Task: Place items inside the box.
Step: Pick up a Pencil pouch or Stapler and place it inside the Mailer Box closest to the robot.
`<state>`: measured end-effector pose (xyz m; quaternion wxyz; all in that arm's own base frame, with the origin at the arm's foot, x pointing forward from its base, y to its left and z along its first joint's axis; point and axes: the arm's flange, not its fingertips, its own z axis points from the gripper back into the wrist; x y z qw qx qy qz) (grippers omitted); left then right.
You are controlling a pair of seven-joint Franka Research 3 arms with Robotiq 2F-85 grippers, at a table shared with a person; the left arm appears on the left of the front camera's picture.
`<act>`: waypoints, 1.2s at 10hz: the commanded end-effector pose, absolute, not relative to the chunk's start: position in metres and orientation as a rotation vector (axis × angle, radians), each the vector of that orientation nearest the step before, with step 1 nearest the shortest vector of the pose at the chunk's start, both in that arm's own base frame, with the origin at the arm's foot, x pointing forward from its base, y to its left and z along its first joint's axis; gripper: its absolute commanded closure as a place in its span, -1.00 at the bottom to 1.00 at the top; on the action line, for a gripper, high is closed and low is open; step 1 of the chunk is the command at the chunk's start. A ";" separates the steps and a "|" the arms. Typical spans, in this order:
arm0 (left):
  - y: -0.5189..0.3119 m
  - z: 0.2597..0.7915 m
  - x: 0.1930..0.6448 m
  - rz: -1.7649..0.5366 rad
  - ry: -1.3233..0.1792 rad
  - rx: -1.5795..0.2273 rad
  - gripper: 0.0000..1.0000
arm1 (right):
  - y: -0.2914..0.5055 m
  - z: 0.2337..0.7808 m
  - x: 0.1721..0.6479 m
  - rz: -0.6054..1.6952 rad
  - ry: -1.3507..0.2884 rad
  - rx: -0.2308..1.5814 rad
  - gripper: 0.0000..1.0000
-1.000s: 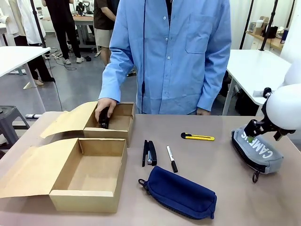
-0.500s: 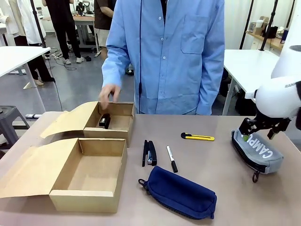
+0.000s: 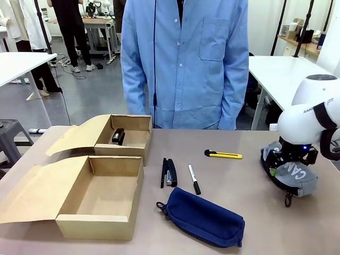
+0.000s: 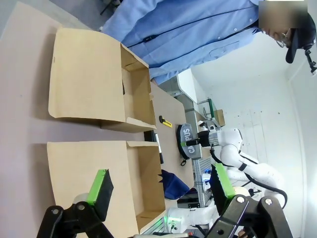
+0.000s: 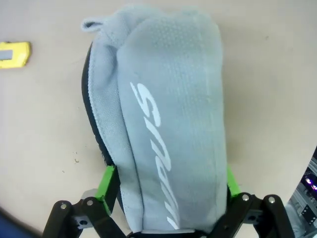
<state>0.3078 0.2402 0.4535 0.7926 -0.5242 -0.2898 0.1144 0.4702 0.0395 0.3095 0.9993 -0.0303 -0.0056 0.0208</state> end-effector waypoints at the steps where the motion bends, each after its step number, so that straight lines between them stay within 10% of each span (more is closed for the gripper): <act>1: 0.239 0.456 0.309 0.230 -0.654 -1.142 -1.00 | 0.043 0.303 0.475 0.012 0.011 -0.074 -1.00; 4: 0.239 0.456 0.309 0.230 -0.654 -1.142 -1.00 | 0.041 0.304 0.473 -0.010 -0.006 -0.077 -1.00; 5: 0.239 0.456 0.309 0.230 -0.654 -1.142 -1.00 | 0.041 0.304 0.473 -0.021 -0.004 -0.082 0.20; 6: 0.239 0.456 0.309 0.230 -0.654 -1.142 -1.00 | 0.041 0.304 0.473 -0.022 -0.004 -0.068 0.20; 7: 0.239 0.456 0.309 0.230 -0.654 -1.142 -1.00 | 0.041 0.306 0.473 -0.027 -0.009 -0.061 1.00; 8: 0.239 0.456 0.309 0.230 -0.654 -1.142 -1.00 | 0.040 0.308 0.473 -0.024 -0.012 -0.057 0.29; 9: 0.239 0.456 0.309 0.230 -0.654 -1.142 -1.00 | 0.039 0.309 0.473 -0.034 -0.014 -0.060 1.00; 12: 0.239 0.456 0.309 0.230 -0.654 -1.142 -1.00 | 0.036 0.317 0.469 -0.052 -0.020 -0.049 1.00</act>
